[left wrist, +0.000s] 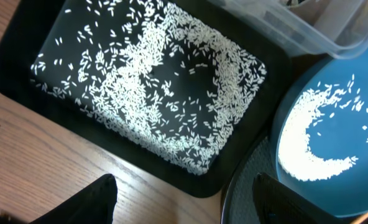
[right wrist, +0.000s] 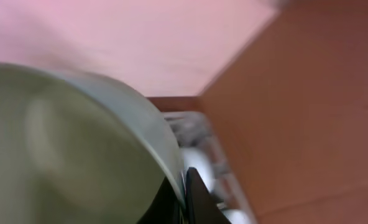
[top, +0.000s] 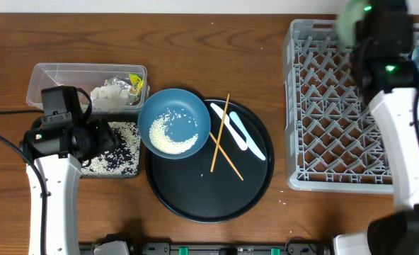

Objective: Sort waste into correct bins and load items into the dishwasher rack
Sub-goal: 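Carry the green bowl into the dish rack and release it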

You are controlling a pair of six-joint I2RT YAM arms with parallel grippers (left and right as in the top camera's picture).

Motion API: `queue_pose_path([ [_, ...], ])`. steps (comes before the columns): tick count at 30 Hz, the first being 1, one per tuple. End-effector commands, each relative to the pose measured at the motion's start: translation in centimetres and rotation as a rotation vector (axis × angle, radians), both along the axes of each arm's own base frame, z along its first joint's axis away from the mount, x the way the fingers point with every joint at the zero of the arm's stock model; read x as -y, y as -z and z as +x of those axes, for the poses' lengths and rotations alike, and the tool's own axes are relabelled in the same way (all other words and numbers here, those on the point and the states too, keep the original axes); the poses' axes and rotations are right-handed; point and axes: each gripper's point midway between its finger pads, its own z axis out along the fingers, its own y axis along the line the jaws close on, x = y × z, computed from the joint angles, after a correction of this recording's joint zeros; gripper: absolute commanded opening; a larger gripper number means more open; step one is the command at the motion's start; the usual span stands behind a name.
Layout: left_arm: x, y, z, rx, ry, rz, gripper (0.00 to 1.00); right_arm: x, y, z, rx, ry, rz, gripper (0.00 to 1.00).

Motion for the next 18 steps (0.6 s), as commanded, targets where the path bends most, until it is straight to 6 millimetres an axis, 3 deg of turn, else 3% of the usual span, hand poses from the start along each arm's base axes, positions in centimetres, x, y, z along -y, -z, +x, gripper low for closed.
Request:
queue_pose_path([
  [1, -0.2, -0.1, 0.0, 0.000, -0.014, 0.001, 0.72, 4.5, 0.7, -0.4, -0.098, 0.136, -0.154, 0.01],
  [5, -0.2, -0.1, 0.0, 0.000, -0.013, 0.001, 0.71, 8.1, 2.2, 0.3, -0.163, 0.250, -0.258, 0.01],
  [10, -0.1, -0.1, 0.0, 0.000, -0.013, 0.001, 0.72, 10.8, 4.9, 1.1, -0.207, 0.347, -0.314, 0.01],
  [18, -0.1, -0.1, 0.0, 0.000, -0.013, 0.001, 0.71, 13.0, 8.3, 2.3, -0.245, 0.407, -0.352, 0.01],
])
